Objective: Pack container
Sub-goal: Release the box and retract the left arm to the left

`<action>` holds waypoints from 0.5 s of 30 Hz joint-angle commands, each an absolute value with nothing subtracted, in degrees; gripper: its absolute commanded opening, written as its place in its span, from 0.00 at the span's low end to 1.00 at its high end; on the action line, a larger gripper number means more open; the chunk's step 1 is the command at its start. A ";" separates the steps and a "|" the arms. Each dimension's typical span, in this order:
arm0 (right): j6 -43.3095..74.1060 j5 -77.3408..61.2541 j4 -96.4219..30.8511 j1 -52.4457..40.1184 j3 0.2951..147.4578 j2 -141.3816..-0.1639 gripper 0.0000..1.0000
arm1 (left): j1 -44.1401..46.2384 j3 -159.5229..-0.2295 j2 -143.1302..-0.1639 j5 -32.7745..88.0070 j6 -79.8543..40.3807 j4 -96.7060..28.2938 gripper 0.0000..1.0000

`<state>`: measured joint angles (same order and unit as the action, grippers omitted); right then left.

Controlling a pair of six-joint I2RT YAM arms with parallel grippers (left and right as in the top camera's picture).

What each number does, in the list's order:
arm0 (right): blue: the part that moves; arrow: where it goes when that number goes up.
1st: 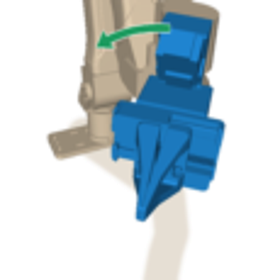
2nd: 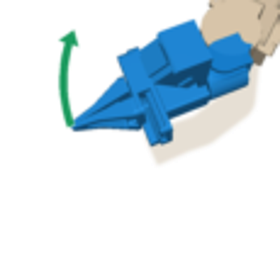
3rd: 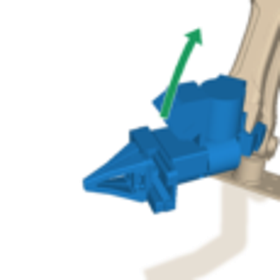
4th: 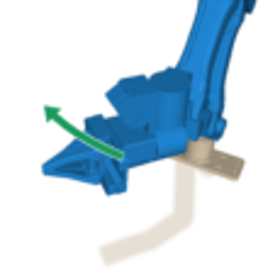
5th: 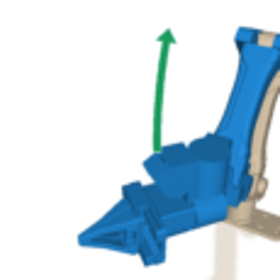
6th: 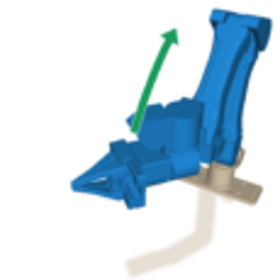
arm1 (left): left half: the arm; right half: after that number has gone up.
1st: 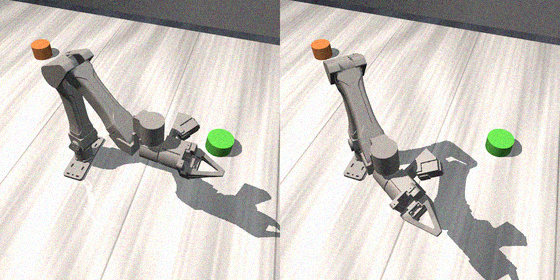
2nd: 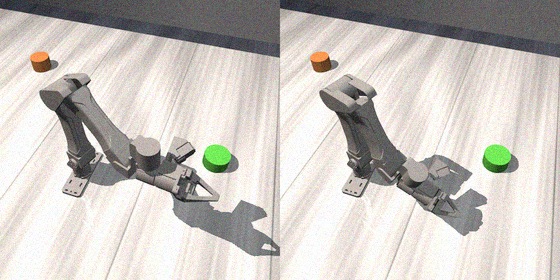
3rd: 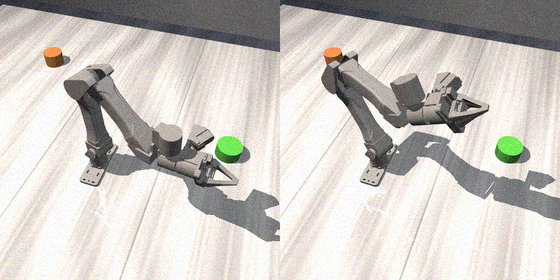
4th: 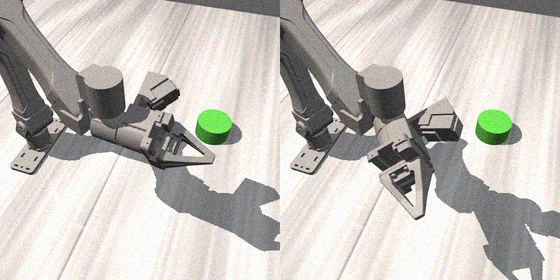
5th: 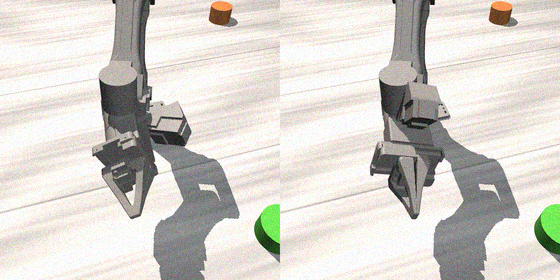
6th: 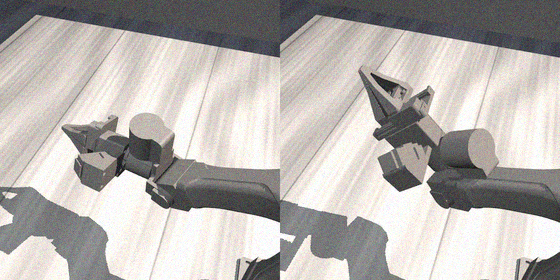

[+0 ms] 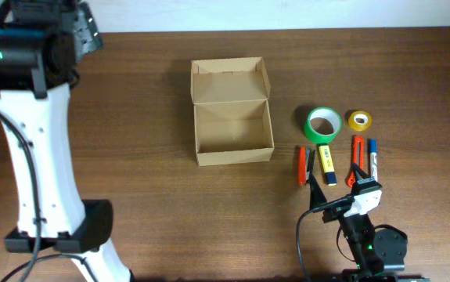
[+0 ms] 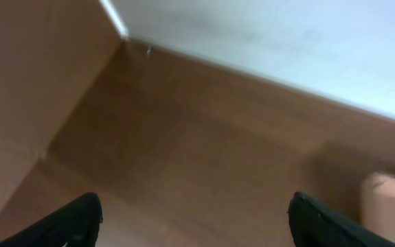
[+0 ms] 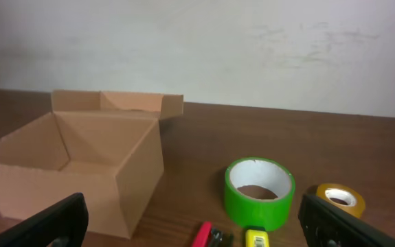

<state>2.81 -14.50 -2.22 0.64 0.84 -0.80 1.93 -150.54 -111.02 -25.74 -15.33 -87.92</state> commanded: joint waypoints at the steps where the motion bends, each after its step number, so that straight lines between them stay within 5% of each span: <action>1: 16.36 -15.03 -1.08 0.38 0.36 -0.51 0.99 | -2.90 -140.35 -108.77 -20.05 -13.10 -85.71 0.96; 4: 30.39 -15.46 -3.88 0.38 1.43 -0.51 0.99 | -6.55 -132.75 -108.31 -18.74 -11.79 -83.44 1.00; 7: 31.77 -17.58 -6.44 0.38 4.97 -0.51 0.99 | -9.98 -126.23 -108.29 -18.39 -11.35 -81.08 1.00; 15: 14.74 -14.09 -14.46 0.38 25.67 -7.62 0.99 | -16.38 -116.20 -108.40 -18.35 -10.61 -75.96 1.00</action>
<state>19.88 -16.01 -11.46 0.64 17.72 -3.38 -14.98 -118.17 -110.13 -19.16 -11.70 -76.64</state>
